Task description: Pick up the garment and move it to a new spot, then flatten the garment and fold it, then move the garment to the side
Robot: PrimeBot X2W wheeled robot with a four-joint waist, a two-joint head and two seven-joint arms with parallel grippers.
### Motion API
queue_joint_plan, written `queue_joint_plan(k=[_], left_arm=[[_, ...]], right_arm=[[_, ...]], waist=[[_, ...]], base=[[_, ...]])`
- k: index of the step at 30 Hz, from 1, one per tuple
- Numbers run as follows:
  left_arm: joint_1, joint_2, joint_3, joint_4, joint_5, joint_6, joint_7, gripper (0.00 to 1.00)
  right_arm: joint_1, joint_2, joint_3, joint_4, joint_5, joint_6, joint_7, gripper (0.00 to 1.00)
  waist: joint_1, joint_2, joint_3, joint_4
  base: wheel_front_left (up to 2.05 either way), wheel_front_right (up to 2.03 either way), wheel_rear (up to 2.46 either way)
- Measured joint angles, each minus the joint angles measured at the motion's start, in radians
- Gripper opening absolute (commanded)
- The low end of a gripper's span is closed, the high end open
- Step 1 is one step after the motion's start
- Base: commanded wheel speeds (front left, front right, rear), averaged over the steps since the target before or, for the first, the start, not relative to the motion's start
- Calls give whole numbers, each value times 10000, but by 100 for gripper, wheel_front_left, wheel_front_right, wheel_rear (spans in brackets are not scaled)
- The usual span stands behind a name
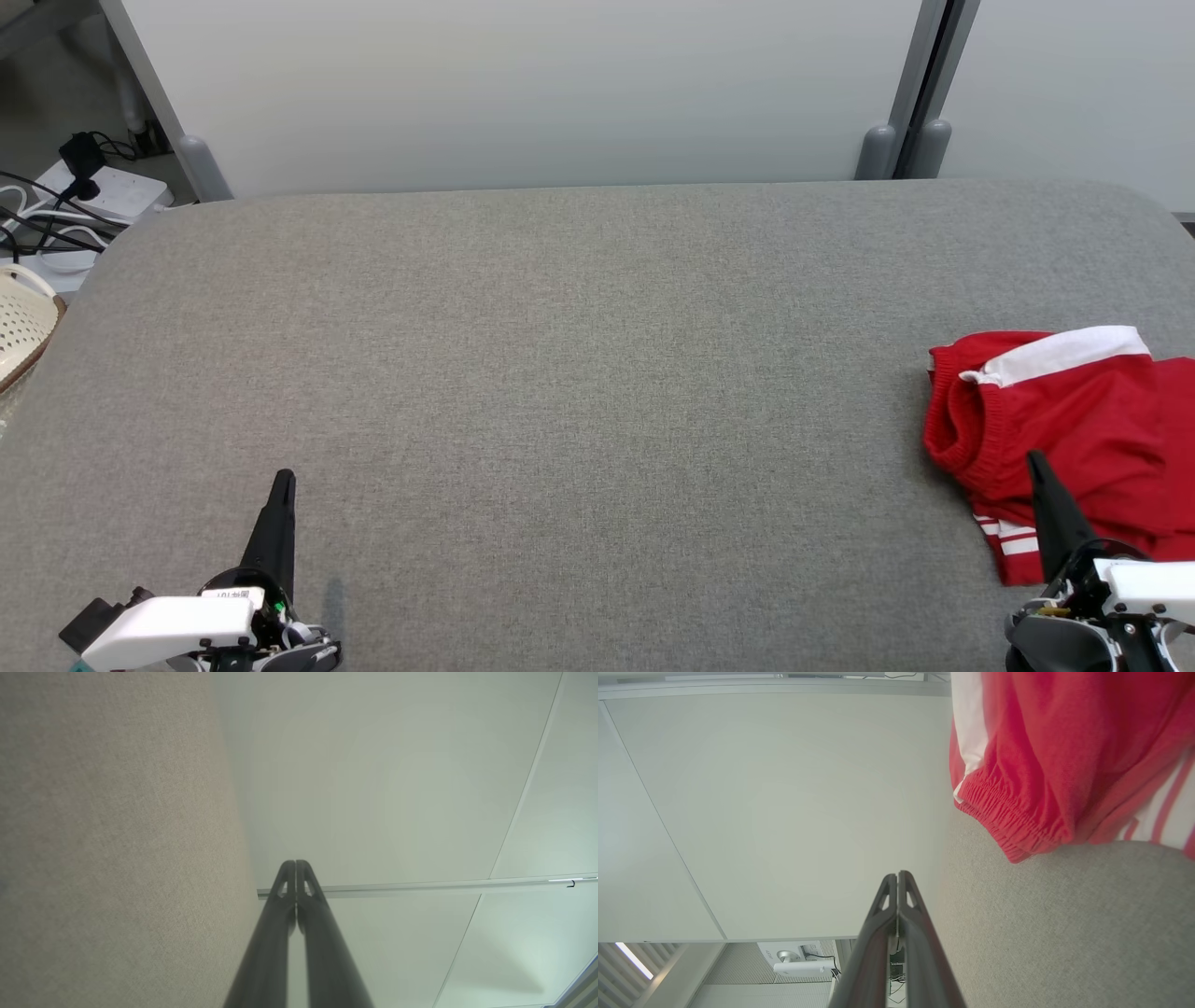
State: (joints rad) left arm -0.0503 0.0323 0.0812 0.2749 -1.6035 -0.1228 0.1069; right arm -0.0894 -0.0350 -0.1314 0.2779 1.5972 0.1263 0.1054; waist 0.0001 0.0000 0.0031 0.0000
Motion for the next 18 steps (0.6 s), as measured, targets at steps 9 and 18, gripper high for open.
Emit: queue_joint_plan(k=[9,18], left_arm=[[-1,0,0,-8,2,0,0,0],[-3,2,2,-10,0,0,0,0]], right_arm=[[1,-2,-4,-2,0,0,0,0],[1,-2,-4,-4,0,0,0,0]], waist=[[-1,0,0,0],[-1,0,0,0]], base=[[0,0,0],[0,0,0]])
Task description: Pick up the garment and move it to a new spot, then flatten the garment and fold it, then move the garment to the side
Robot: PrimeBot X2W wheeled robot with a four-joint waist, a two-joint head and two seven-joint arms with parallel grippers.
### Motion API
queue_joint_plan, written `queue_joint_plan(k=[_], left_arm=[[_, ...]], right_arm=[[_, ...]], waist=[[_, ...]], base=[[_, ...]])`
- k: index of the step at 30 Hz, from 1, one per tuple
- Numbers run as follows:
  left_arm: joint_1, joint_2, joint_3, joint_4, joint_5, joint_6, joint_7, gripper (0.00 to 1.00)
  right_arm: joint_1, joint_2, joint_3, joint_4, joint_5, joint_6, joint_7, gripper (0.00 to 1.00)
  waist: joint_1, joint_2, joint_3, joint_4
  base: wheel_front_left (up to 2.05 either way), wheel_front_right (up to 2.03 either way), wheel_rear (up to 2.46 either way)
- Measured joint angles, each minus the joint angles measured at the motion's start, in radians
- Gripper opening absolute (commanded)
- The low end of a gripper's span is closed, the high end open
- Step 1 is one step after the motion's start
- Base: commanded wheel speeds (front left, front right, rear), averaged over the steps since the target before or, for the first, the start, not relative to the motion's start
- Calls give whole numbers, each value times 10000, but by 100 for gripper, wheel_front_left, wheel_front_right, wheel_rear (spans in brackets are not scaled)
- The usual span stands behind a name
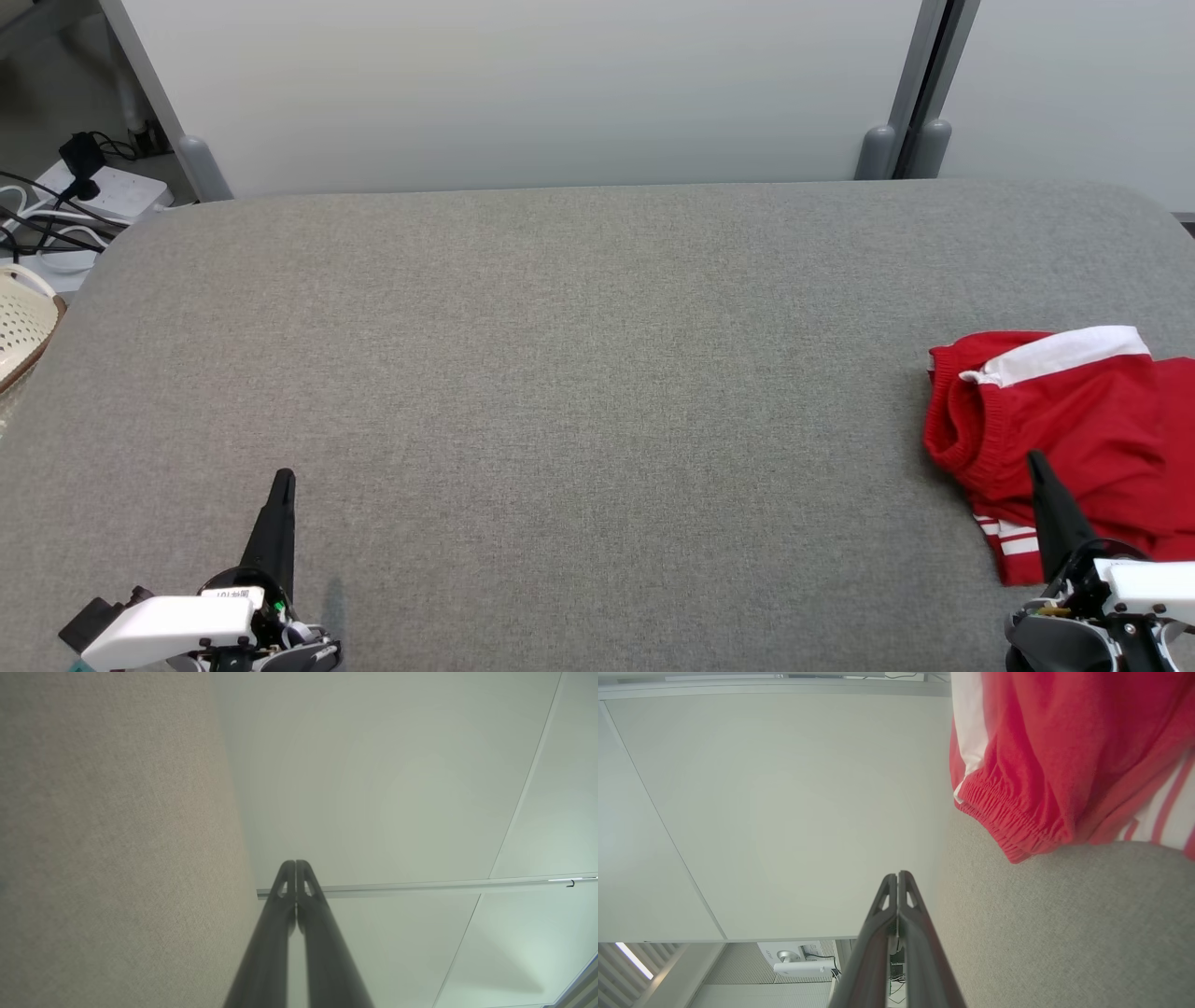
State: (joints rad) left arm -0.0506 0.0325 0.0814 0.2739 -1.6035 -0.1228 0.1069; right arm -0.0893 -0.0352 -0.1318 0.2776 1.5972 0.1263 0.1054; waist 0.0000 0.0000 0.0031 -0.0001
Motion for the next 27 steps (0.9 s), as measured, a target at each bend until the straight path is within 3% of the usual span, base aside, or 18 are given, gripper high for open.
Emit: queue_joint_plan(k=[27], left_arm=[[-4,0,0,-4,0,0,0,0]], right_arm=[[1,0,-2,0,0,0,0,0]], waist=[[0,0,0,0]], base=[[0,0,0]])
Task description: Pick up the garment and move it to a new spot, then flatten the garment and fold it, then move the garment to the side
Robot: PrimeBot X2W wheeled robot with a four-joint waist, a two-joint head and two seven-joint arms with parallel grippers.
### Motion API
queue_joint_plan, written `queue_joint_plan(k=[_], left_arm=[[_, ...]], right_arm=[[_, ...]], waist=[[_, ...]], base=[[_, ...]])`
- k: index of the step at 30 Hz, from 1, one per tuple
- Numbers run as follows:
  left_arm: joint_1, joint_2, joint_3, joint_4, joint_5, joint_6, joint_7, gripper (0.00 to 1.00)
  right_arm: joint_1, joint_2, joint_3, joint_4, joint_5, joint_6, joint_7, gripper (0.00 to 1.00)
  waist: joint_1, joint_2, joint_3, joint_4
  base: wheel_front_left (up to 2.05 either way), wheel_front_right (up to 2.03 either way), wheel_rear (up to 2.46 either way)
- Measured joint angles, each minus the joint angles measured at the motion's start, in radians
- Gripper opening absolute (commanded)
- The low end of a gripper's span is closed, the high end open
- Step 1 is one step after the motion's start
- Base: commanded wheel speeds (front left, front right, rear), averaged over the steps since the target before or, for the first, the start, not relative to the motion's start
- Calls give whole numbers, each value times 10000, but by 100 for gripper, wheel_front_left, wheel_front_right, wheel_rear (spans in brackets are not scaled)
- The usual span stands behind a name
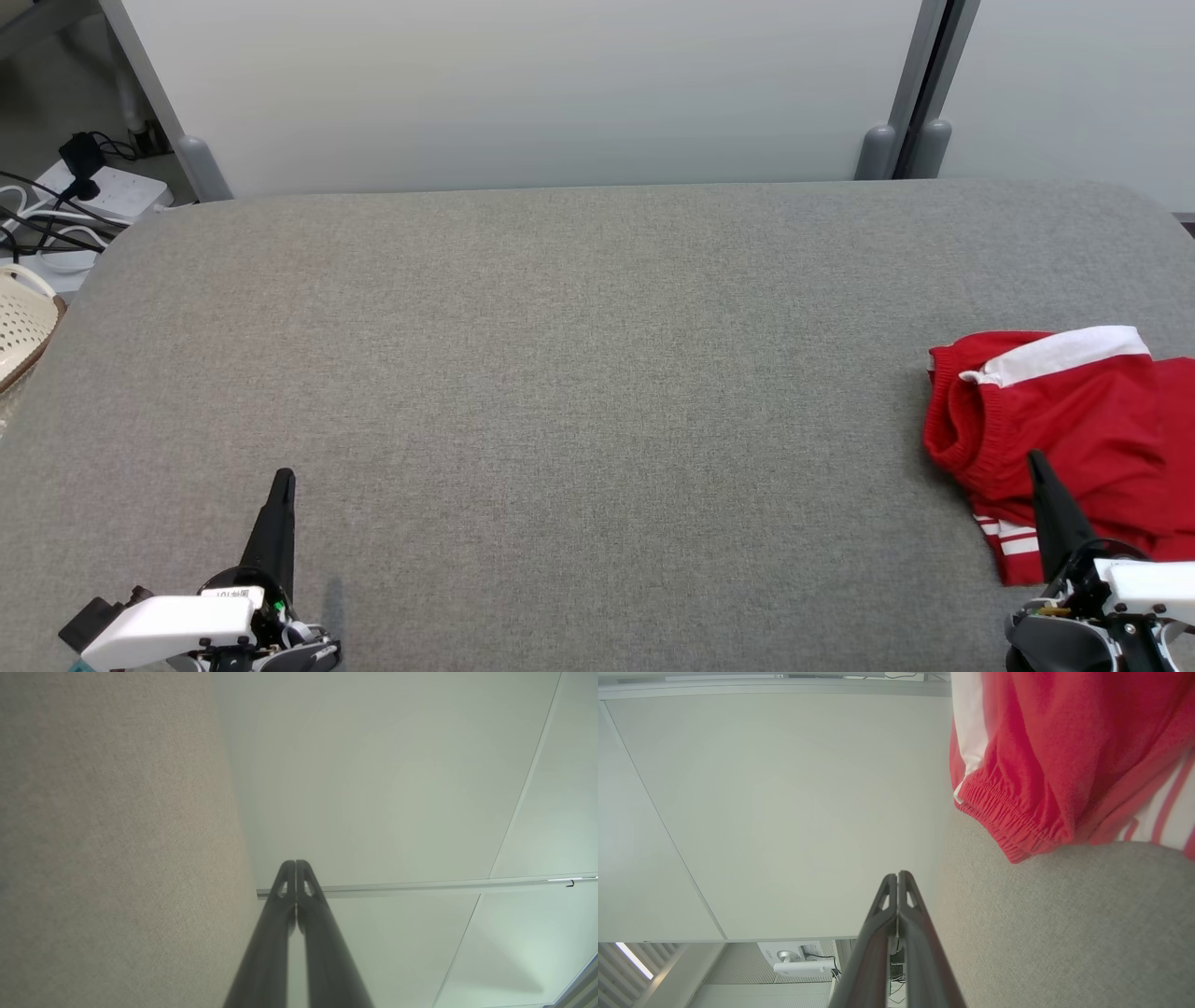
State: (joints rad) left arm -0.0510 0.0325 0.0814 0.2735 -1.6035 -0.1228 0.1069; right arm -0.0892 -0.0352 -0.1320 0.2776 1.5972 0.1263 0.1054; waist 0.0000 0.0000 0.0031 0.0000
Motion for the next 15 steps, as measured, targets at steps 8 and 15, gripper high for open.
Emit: queue_joint_plan(k=[8,15], left_arm=[[0,0,0,0,0,0,0,0],[-1,0,0,0,0,0,0,0]], right_arm=[[0,0,0,0,0,0,0,0],[0,0,0,-2,0,0,0,0]], waist=[[0,0,0,0],[0,0,0,0]], base=[[0,0,0],[0,0,0]])
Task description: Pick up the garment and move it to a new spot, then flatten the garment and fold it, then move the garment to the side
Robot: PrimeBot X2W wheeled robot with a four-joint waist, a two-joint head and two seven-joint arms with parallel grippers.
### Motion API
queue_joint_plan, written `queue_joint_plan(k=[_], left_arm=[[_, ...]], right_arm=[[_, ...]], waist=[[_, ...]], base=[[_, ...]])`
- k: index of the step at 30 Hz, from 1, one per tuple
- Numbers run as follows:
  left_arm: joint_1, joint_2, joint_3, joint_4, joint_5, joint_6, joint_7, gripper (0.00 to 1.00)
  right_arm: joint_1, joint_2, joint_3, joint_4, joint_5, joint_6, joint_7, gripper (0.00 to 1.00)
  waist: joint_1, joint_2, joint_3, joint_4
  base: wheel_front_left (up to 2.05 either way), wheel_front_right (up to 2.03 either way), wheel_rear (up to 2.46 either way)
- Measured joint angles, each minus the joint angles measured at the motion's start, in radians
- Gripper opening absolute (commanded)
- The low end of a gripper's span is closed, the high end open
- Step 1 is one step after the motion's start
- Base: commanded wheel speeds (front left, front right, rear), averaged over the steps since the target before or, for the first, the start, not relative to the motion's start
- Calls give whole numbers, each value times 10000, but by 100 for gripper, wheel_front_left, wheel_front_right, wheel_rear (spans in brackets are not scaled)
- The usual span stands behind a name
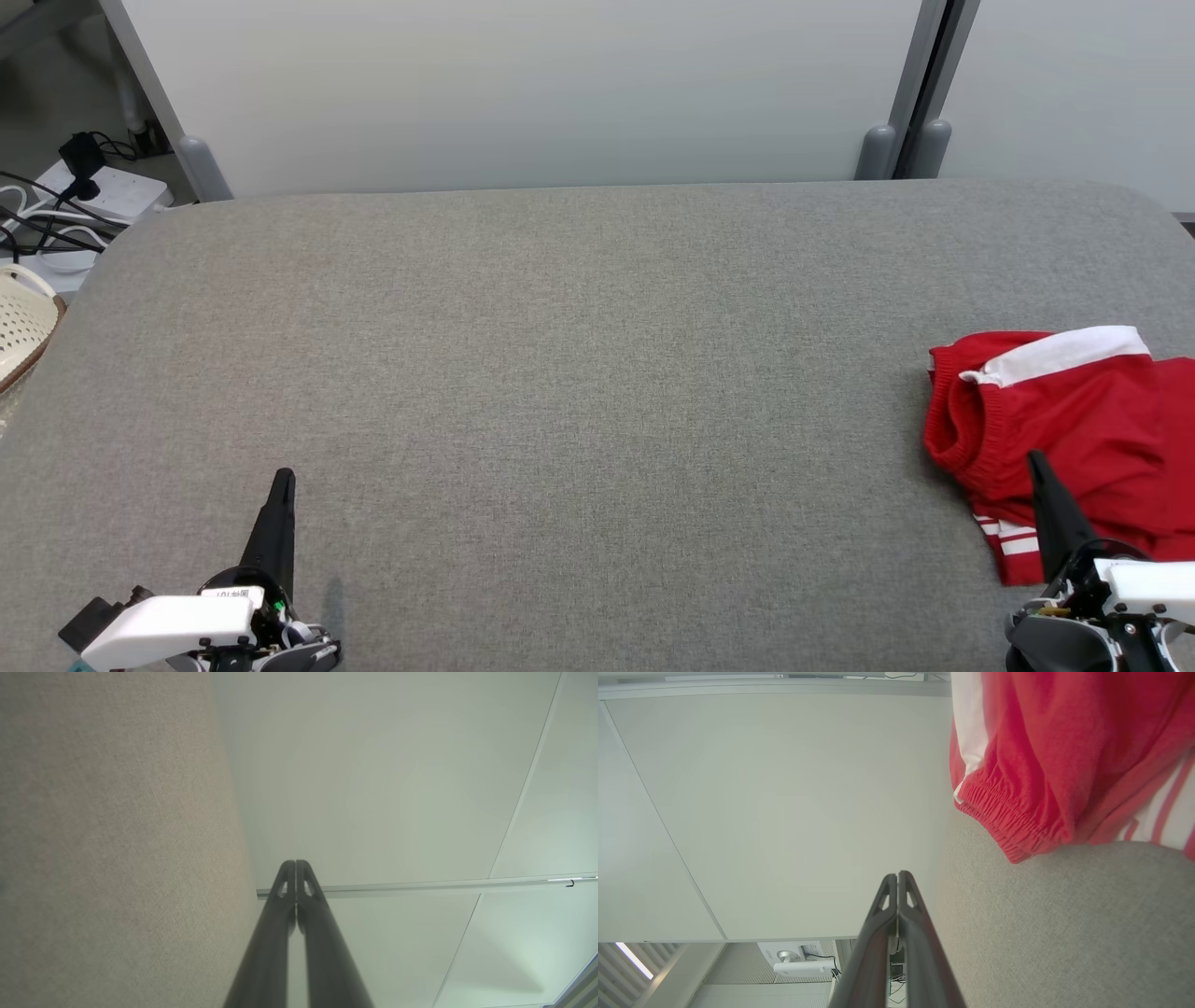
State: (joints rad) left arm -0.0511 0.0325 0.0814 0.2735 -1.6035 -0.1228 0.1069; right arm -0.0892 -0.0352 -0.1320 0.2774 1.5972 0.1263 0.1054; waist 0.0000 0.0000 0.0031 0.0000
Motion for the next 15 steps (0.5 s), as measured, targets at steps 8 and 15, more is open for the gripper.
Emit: queue_joint_plan(k=[8,15], left_arm=[[-1,0,0,0,0,0,0,0],[-1,0,0,0,2,0,0,0]], right_arm=[[1,-2,0,0,0,0,0,0],[1,-2,0,0,0,0,0,0]], waist=[[0,0,0,0],[0,0,0,0]], base=[[0,0,0],[0,0,0]])
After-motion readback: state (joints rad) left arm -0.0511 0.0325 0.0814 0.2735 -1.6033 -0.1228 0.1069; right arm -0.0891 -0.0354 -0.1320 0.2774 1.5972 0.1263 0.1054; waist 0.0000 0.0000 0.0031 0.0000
